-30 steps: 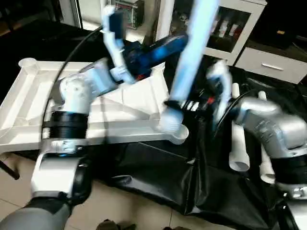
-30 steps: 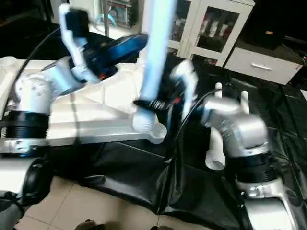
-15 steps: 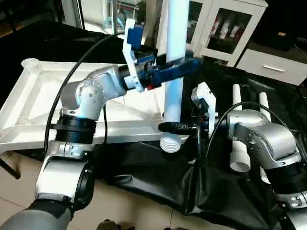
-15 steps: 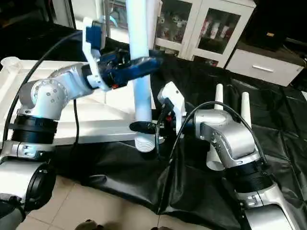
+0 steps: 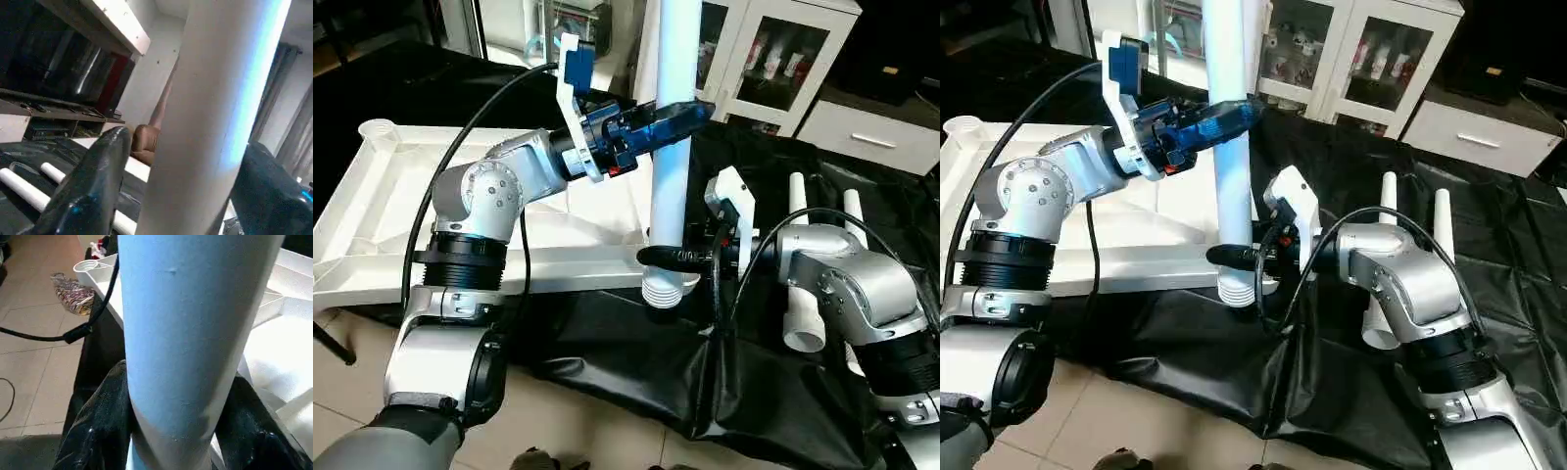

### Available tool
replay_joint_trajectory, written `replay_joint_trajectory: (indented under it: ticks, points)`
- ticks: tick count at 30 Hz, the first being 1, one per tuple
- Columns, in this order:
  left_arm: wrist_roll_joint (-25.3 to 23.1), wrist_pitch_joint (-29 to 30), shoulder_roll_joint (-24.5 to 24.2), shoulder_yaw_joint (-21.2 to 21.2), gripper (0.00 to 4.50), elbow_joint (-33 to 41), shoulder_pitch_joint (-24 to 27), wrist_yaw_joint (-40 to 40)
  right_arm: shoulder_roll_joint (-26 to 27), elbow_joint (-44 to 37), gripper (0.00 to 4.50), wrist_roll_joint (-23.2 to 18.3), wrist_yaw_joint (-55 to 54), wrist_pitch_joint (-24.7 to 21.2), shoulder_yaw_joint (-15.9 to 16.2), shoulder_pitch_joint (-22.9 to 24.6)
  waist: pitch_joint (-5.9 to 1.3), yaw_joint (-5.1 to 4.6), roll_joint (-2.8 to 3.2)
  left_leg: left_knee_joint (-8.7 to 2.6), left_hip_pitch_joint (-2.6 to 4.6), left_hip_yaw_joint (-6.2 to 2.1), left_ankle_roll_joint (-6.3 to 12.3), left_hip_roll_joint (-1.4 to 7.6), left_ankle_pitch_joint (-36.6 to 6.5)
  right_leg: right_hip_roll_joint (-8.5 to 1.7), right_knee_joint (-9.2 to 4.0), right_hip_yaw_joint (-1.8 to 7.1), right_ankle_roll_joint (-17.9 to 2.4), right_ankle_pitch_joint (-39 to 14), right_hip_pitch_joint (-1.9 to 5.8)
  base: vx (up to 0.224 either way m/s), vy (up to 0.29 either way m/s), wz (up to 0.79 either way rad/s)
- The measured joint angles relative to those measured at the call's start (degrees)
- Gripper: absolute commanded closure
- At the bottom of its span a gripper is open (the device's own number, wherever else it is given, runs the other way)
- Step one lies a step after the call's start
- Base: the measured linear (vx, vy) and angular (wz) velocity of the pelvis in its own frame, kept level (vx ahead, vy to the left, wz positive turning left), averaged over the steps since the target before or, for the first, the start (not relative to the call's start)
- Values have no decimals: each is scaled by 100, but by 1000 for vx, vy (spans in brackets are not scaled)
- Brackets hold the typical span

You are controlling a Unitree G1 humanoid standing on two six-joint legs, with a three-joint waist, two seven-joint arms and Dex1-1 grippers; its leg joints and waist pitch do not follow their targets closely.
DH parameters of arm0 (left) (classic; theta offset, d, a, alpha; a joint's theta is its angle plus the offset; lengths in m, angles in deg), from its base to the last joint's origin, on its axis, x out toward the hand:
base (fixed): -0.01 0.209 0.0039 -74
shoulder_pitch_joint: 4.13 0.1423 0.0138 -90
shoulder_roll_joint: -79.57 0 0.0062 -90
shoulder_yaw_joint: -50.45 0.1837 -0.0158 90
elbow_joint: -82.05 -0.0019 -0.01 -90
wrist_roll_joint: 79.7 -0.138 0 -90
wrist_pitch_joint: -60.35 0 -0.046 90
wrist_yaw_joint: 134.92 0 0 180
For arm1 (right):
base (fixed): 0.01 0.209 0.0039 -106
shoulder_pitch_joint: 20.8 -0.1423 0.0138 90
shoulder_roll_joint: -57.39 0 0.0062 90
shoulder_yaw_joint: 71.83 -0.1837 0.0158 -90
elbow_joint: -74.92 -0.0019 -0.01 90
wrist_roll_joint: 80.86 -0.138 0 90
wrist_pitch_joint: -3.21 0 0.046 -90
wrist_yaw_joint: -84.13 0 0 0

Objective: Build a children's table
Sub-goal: Pick table leg

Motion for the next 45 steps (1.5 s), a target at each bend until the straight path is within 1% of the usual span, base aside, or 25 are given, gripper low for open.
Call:
replay_joint_trajectory:
  ticks: [6,10,12,14,16,18,21,22,23,25,27,28,31,34,39,45]
  points:
    - [-2,98,-25,12,200,145,6,-29,28,7,267,-2,-17,0,0,-10,0,1,1,-1,-2,0,0,0,0,0,-2,-1,0,0,-1,0,0,0]
    - [-122,-51,-48,76,230,202,1,-137,60,78,267,-1,-54,45,-27,-11,0,-1,1,0,0,0,0,0,0,0,0,0,0,0,0,0,0,0]
    - [-227,-111,-58,120,249,199,-56,-193,121,119,197,-14,-72,51,-65,-11,3,-3,6,0,-1,-2,-1,0,0,0,0,-2,0,0,0,0,0,0]
    - [-293,-122,-71,140,255,174,-177,-248,171,119,194,-47,-94,51,-128,-47,8,-4,21,1,-1,-3,-1,0,0,0,0,-2,-1,1,0,0,0,0]
    - [-321,-144,-84,146,262,167,-300,-242,165,118,179,-92,-96,51,-237,-134,3,-4,37,1,0,-3,0,-1,0,0,-1,-2,-1,1,2,0,0,0]
    - [-329,-178,-97,190,267,174,-333,-209,118,114,156,-136,-83,50,-289,-175,0,-3,42,0,0,-3,0,-1,0,0,-1,-2,-1,1,2,0,0,0]
    - [-341,-182,-117,286,272,175,-331,-114,66,115,134,-150,-35,34,-297,-174,1,-4,43,0,0,-3,0,-1,0,1,1,-2,-1,1,1,0,0,0]
    - [-341,-184,-115,310,272,178,-330,-94,49,115,134,-154,4,15,-297,-174,1,-5,42,1,0,-3,0,-1,0,0,1,-2,-1,1,1,0,0,0]
    - [-341,-185,-115,334,274,181,-329,-77,27,115,113,-157,26,-11,-296,-174,1,-4,42,2,0,-3,0,-1,0,0,2,-2,-1,1,1,0,0,0]
    - [-344,-188,-121,358,275,201,-325,-26,3,116,106,-157,58,-27,-297,-174,1,-4,42,2,0,-3,0,0,0,0,3,-2,-2,2,2,0,0,0]
    - [-344,-188,-129,400,275,258,-303,14,3,116,86,-157,82,-41,-297,-175,1,-4,42,3,0,-3,0,0,0,0,4,-2,-2,1,1,0,0,0]
    - [-345,-192,-133,412,276,270,-296,22,2,117,67,-157,83,-55,-297,-175,0,-4,42,3,0,-3,0,0,0,0,3,-2,-2,2,1,0,0,0]
    - [-363,-206,-171,450,276,362,-246,62,3,151,59,-157,68,-120,-297,-194,0,-5,41,3,0,-3,0,0,0,0,3,-1,-2,1,1,0,0,0]
    - [-423,-295,-209,516,276,456,-179,147,15,232,32,-157,52,-272,-296,-286,0,-5,40,3,0,-3,0,0,1,0,4,-2,-2,1,0,0,0,0]
    - [-500,-372,-292,690,277,645,-145,224,103,341,29,-197,9,-431,-293,-321,-1,1,39,4,-1,-3,0,0,0,0,3,-2,-2,1,1,0,0,0]
    - [-566,-423,-288,825,277,695,-134,299,108,338,29,-269,92,-549,-284,-321,-1,-2,38,5,-1,-3,0,0,1,0,4,-1,-1,1,0,0,0,0]
